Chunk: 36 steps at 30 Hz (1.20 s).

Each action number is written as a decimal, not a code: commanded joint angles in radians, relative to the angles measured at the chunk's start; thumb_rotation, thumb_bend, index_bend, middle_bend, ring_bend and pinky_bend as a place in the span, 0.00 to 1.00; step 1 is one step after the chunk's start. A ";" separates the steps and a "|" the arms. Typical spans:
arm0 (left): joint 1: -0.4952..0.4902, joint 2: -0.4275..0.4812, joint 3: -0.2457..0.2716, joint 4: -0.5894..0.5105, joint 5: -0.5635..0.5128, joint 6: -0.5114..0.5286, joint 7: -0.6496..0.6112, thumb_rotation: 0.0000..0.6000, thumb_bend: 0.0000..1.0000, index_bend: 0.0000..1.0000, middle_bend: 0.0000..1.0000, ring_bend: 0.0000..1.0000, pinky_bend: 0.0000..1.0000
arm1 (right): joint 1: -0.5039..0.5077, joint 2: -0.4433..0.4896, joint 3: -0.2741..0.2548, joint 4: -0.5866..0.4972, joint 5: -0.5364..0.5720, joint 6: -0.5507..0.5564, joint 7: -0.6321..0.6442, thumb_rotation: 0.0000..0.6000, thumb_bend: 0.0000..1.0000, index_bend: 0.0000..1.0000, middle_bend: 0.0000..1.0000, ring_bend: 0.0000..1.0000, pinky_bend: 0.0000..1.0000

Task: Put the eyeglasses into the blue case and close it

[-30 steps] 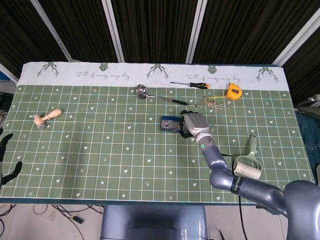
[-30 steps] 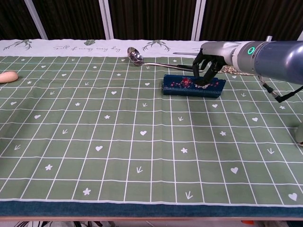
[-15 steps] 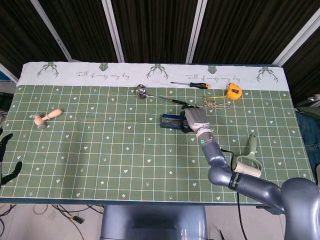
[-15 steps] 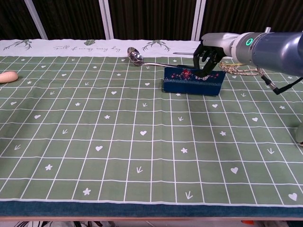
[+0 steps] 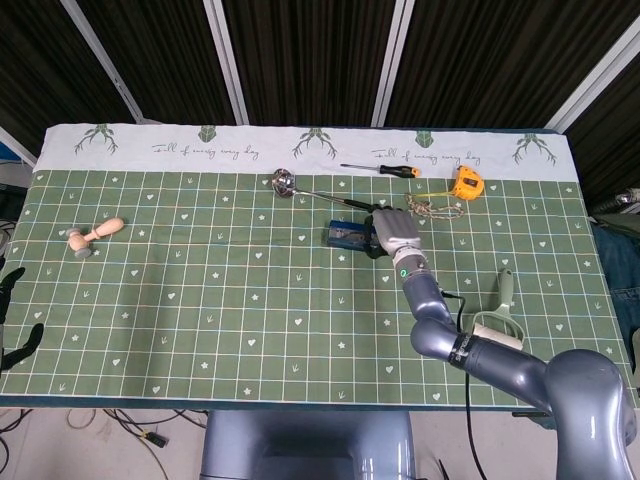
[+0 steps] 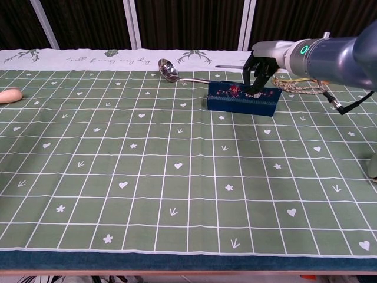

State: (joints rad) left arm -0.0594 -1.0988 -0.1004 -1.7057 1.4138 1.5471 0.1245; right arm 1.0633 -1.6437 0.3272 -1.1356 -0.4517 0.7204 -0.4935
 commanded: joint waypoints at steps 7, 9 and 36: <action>0.000 0.000 0.001 -0.002 0.001 0.001 0.001 1.00 0.31 0.12 0.00 0.00 0.00 | 0.022 -0.001 -0.004 0.016 0.037 0.003 -0.015 1.00 0.63 0.65 0.20 0.20 0.23; 0.001 0.000 0.001 -0.001 0.001 0.001 0.001 1.00 0.31 0.12 0.00 0.00 0.00 | 0.029 -0.003 -0.005 0.028 0.052 -0.004 -0.019 1.00 0.63 0.65 0.20 0.20 0.23; 0.003 0.002 0.004 -0.003 0.004 0.001 -0.001 1.00 0.31 0.12 0.00 0.00 0.00 | 0.112 -0.039 -0.048 0.262 0.280 -0.128 -0.089 1.00 0.56 0.39 0.20 0.19 0.23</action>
State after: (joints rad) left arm -0.0562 -1.0969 -0.0961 -1.7089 1.4180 1.5479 0.1236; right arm 1.1736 -1.6761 0.2857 -0.8824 -0.1679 0.5892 -0.5787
